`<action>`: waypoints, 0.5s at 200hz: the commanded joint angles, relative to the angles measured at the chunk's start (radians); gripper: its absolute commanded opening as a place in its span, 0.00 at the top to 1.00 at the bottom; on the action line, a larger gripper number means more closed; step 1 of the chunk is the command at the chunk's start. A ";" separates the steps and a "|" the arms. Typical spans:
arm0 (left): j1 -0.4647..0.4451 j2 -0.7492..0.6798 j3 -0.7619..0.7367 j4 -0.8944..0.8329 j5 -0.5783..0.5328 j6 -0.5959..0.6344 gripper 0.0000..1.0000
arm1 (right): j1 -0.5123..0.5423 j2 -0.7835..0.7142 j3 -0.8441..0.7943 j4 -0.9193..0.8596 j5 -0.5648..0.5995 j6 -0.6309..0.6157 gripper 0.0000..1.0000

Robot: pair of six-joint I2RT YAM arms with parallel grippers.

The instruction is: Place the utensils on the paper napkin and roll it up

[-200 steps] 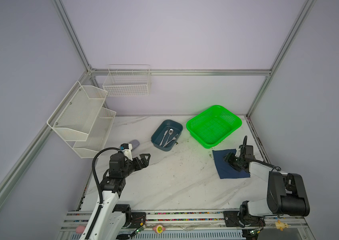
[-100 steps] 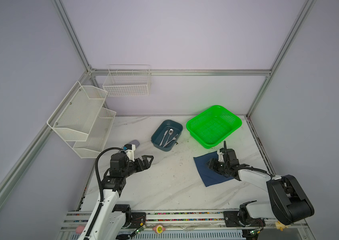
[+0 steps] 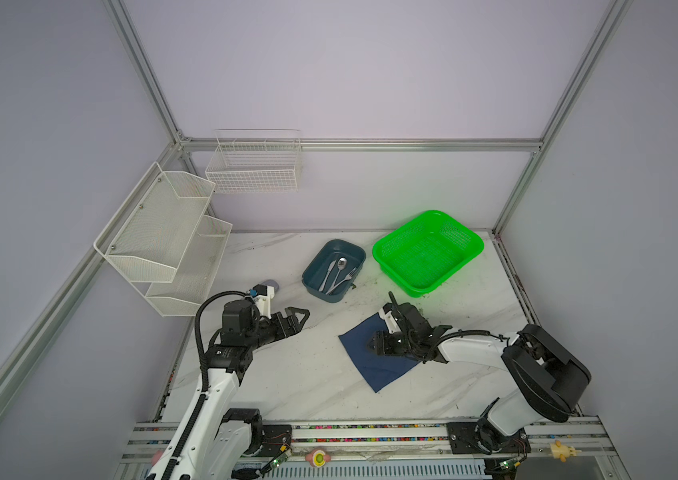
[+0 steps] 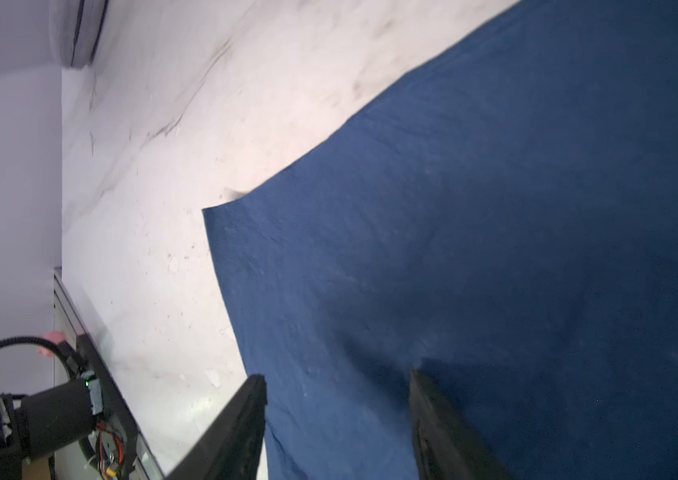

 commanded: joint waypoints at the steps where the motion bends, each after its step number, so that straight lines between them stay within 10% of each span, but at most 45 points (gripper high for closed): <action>1: -0.016 0.012 0.084 0.009 0.082 -0.021 0.11 | 0.058 0.067 0.066 -0.049 0.045 -0.008 0.42; 100: -0.389 0.342 0.200 -0.051 -0.084 -0.048 0.38 | 0.050 -0.172 0.057 -0.204 0.309 0.135 0.45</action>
